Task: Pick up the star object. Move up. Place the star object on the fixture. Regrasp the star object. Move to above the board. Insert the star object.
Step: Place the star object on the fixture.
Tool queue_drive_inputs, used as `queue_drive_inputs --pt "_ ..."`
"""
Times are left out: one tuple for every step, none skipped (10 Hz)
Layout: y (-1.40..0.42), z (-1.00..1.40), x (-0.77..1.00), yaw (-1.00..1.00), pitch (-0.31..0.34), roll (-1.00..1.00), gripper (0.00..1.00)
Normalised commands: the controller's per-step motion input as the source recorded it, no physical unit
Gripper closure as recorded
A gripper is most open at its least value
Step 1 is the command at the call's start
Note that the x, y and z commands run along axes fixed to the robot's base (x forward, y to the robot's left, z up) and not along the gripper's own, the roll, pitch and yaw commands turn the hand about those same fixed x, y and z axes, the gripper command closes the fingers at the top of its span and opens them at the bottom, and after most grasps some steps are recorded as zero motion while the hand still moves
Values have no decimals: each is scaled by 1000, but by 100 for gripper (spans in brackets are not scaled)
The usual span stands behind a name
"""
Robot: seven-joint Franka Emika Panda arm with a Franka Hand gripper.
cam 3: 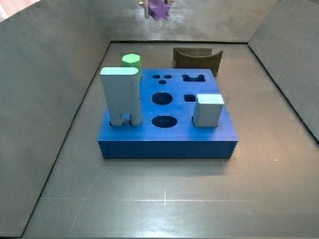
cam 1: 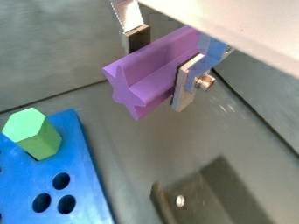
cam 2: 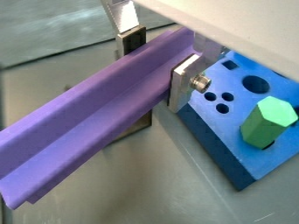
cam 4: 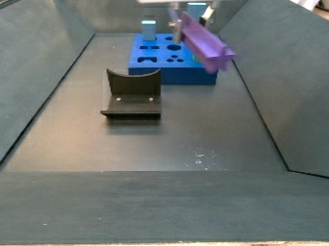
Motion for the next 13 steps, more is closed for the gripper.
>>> queue_drive_inputs --pt "-69 -97 1000 -1000 -22 3 100" --pt "-53 -84 1000 -943 -19 2 100" --pt "-40 -77 1000 -718 -9 1 100" --pt "-25 -68 1000 -414 5 0 100" --pt "-20 -54 948 -307 10 -1 100" --pt "-8 -39 820 -172 26 -3 100" --pt "-394 447 1000 -44 71 -1000 100" --pt "-405 490 987 -33 79 -1000 100" --pt "-283 412 901 -37 89 -1000 100" --pt "-92 147 702 -43 96 -1000 100" --pt "-45 65 643 -46 97 -1000 100" --pt "-2 26 561 -53 105 -1000 100" --pt "14 28 501 -59 115 -1000 100"
